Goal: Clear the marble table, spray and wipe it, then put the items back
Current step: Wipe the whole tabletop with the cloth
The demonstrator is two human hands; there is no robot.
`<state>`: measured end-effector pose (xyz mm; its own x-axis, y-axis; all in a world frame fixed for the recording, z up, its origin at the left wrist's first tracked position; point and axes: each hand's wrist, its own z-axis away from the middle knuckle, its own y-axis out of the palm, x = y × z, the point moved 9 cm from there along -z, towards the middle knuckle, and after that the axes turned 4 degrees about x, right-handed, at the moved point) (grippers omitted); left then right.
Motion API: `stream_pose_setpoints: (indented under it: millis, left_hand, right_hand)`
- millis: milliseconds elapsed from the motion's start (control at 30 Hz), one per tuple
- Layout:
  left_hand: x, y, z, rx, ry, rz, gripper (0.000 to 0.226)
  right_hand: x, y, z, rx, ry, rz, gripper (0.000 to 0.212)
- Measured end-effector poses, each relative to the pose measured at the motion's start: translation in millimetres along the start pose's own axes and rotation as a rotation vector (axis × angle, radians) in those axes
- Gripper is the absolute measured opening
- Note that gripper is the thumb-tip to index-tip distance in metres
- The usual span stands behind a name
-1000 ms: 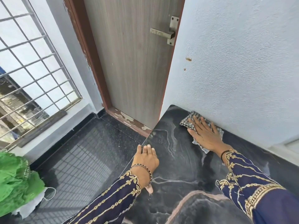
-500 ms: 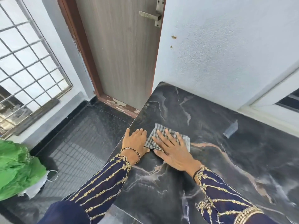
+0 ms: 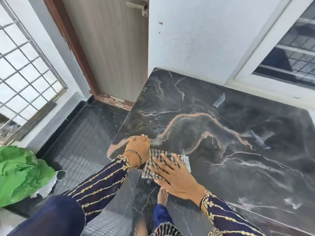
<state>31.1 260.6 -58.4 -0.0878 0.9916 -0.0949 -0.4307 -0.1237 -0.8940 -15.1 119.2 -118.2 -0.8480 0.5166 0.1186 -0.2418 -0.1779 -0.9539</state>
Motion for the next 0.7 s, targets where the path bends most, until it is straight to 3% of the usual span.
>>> stream_pose_setpoints:
  millis: [233,700]
  left_hand:
    - [-16,0,-5,0.062,0.069,0.01,0.053]
    - [-30,-10,-73,0.038,0.059,0.11,0.052]
  right_hand:
    - [-32,3,47,0.057,-0.03,0.017,0.054]
    - [-145,-33,-57,0.045,-0.009,0.066,0.055]
